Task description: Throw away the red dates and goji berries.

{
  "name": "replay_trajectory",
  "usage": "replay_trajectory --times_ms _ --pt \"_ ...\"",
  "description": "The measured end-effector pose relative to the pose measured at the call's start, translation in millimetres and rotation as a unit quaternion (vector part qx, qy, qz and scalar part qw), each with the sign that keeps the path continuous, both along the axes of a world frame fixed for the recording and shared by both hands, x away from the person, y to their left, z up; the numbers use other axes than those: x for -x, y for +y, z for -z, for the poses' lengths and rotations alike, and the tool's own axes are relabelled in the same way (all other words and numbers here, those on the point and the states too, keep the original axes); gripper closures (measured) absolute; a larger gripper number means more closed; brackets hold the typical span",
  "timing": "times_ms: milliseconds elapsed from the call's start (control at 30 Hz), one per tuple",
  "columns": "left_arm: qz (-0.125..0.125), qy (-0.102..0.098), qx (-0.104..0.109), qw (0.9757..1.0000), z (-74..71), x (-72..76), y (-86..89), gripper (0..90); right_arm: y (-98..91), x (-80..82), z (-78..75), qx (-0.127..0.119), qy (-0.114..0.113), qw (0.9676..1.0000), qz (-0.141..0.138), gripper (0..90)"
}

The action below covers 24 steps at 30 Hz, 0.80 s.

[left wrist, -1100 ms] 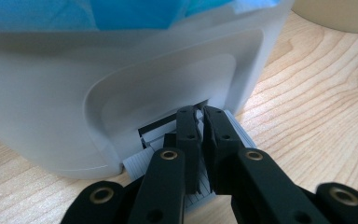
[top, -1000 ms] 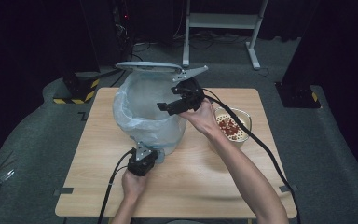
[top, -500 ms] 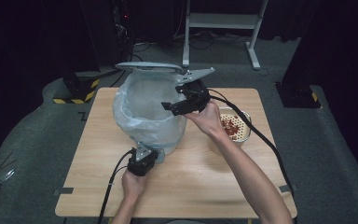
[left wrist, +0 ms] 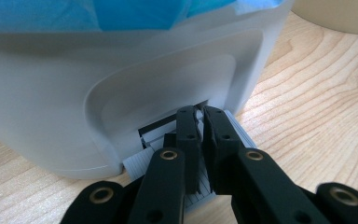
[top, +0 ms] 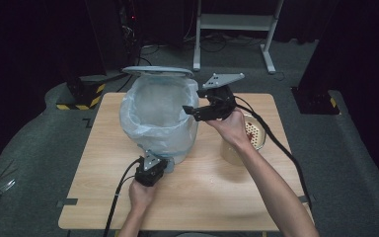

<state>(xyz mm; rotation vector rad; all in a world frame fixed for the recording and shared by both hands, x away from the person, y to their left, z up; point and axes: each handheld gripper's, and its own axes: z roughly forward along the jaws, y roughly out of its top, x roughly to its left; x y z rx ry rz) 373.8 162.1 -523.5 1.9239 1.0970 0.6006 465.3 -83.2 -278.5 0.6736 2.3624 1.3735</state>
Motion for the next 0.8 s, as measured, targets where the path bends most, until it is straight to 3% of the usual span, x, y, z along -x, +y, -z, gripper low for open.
replay_trajectory --times_ms 267,533,800 --pt "0.0 -0.001 0.001 1.0 0.1 0.1 -0.2 84.8 -20.9 13.3 -3.1 0.0 -0.02 0.9997 0.013 29.7" --pt "0.0 -0.001 0.0 1.0 0.1 0.2 -0.4 84.8 -69.6 25.3 4.8 -0.028 -0.018 0.9982 0.05 32.4" --pt "0.0 -0.001 0.001 1.0 0.1 0.3 -0.6 84.8 -113.7 38.5 24.5 -0.04 -0.014 0.9954 0.086 34.3"
